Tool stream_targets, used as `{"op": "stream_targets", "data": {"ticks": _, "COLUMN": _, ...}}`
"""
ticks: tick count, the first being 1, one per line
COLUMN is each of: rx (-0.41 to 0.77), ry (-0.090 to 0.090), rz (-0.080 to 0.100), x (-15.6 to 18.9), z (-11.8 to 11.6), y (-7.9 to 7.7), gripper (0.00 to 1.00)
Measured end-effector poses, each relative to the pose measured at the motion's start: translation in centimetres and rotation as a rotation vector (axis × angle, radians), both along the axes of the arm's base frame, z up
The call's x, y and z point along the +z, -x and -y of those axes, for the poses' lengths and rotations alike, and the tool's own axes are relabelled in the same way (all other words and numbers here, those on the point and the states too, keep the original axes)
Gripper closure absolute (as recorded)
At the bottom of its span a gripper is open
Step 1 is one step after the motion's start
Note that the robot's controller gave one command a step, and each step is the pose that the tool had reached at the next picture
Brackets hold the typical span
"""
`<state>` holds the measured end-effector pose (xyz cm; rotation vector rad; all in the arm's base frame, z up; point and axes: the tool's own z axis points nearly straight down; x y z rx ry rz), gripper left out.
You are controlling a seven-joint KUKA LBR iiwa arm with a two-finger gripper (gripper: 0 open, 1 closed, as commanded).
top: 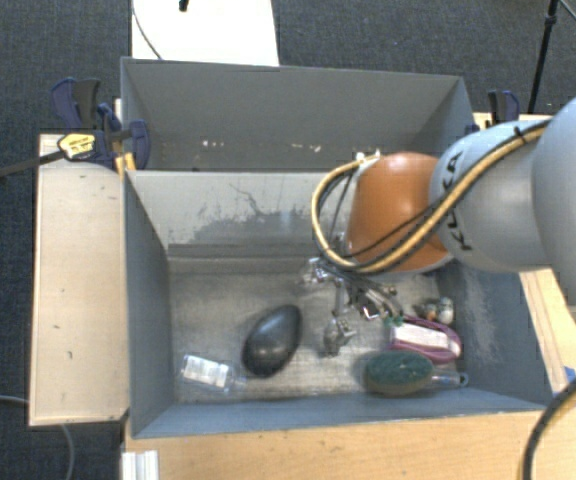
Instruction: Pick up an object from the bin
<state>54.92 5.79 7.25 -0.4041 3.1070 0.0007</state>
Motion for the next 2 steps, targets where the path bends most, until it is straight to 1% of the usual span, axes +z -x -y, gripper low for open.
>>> {"op": "stream_targets", "data": {"ticks": 1, "rx": 0.094, "ry": -0.004, "rz": -0.004, "x": 0.88, "z": -9.30, "y": 1.80, "gripper": 0.00}}
{"op": "stream_targets", "data": {"ticks": 2, "rx": 0.087, "ry": 0.000, "rz": -0.005, "x": 0.85, "z": -8.77, "y": 1.71, "gripper": 1.00}}
